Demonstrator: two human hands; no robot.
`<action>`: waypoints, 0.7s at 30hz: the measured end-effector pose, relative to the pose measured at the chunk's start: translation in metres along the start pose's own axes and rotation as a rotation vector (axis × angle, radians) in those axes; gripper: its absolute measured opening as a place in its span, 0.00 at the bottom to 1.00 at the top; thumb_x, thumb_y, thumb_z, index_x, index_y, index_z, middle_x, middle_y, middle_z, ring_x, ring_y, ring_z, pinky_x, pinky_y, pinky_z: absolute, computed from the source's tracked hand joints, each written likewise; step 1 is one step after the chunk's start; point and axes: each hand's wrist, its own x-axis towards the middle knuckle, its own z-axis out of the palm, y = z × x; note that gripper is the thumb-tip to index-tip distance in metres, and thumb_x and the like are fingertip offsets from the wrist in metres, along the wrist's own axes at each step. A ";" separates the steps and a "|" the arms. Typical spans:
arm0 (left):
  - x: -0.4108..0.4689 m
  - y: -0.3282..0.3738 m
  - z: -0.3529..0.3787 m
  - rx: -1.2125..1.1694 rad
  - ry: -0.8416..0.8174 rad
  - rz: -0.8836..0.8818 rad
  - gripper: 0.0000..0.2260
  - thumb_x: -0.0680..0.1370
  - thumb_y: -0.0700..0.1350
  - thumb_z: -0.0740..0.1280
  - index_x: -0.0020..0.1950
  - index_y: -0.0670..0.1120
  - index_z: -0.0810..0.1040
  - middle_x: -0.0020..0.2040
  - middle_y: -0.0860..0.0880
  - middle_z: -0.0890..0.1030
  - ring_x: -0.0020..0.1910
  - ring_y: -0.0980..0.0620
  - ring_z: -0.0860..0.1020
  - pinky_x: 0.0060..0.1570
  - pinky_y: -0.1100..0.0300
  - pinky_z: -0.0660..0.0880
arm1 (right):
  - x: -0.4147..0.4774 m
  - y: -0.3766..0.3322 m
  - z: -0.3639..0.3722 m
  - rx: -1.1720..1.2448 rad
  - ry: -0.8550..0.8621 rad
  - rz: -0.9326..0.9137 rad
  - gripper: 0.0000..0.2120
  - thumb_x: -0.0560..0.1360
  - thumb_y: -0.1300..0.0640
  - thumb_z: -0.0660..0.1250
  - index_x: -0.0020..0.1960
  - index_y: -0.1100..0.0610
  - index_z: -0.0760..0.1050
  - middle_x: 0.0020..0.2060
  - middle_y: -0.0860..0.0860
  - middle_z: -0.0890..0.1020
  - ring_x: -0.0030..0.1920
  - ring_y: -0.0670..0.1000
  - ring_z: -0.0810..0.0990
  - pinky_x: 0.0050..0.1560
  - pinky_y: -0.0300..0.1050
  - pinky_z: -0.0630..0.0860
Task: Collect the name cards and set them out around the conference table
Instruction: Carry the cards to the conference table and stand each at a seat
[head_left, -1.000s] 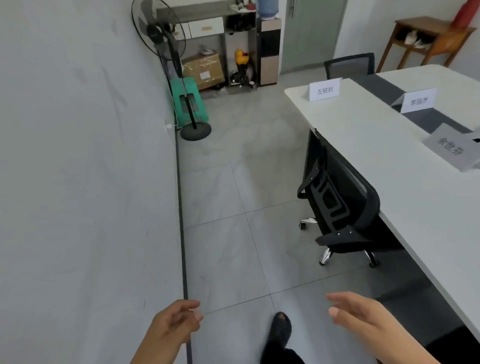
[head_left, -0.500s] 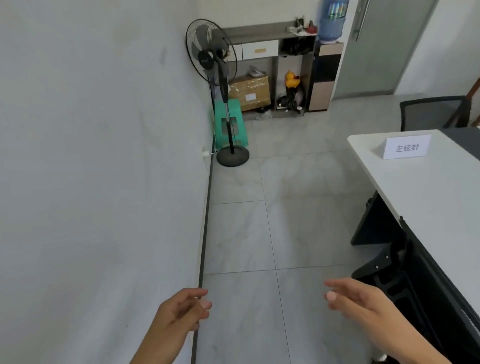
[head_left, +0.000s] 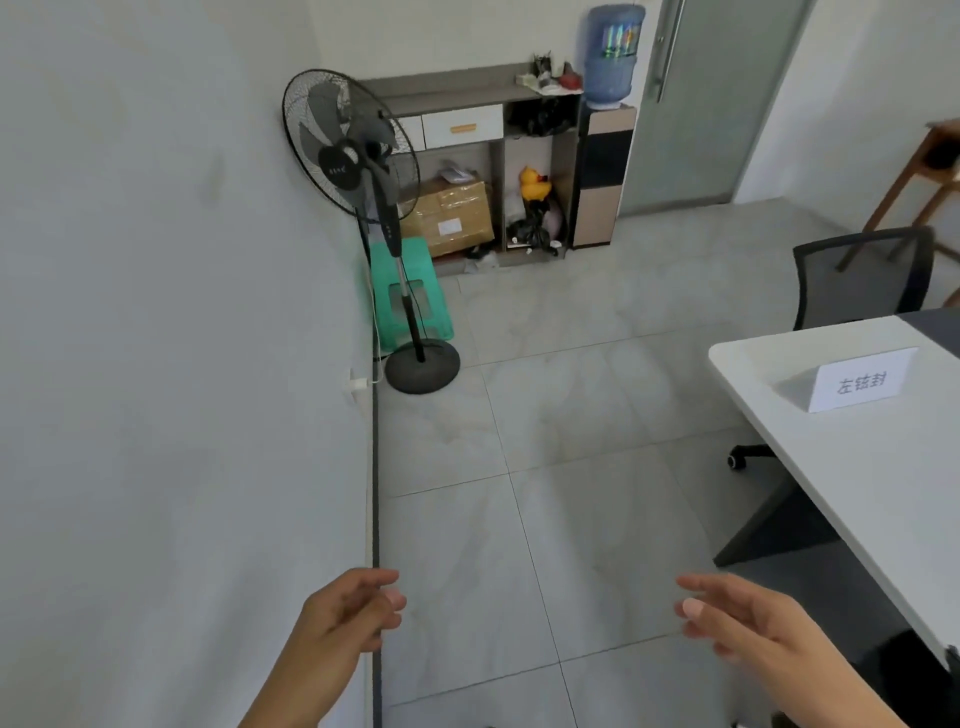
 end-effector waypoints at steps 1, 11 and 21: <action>0.018 0.015 0.001 0.013 -0.015 0.013 0.06 0.78 0.41 0.66 0.52 0.48 0.81 0.46 0.45 0.86 0.45 0.50 0.84 0.43 0.61 0.78 | 0.011 -0.007 -0.005 0.008 0.025 0.004 0.08 0.75 0.58 0.68 0.54 0.50 0.80 0.42 0.48 0.88 0.41 0.43 0.86 0.44 0.41 0.78; 0.240 0.132 0.067 0.120 -0.201 0.064 0.06 0.78 0.42 0.67 0.52 0.49 0.81 0.45 0.46 0.86 0.46 0.51 0.84 0.48 0.57 0.79 | 0.185 -0.034 -0.068 0.090 0.223 0.114 0.08 0.76 0.57 0.68 0.54 0.50 0.80 0.40 0.47 0.88 0.41 0.44 0.85 0.47 0.46 0.79; 0.422 0.273 0.155 0.186 -0.344 0.101 0.09 0.71 0.46 0.71 0.51 0.49 0.82 0.45 0.46 0.86 0.46 0.51 0.84 0.49 0.56 0.79 | 0.361 -0.085 -0.173 0.153 0.334 0.133 0.09 0.76 0.52 0.68 0.56 0.49 0.80 0.39 0.46 0.87 0.42 0.40 0.84 0.45 0.40 0.75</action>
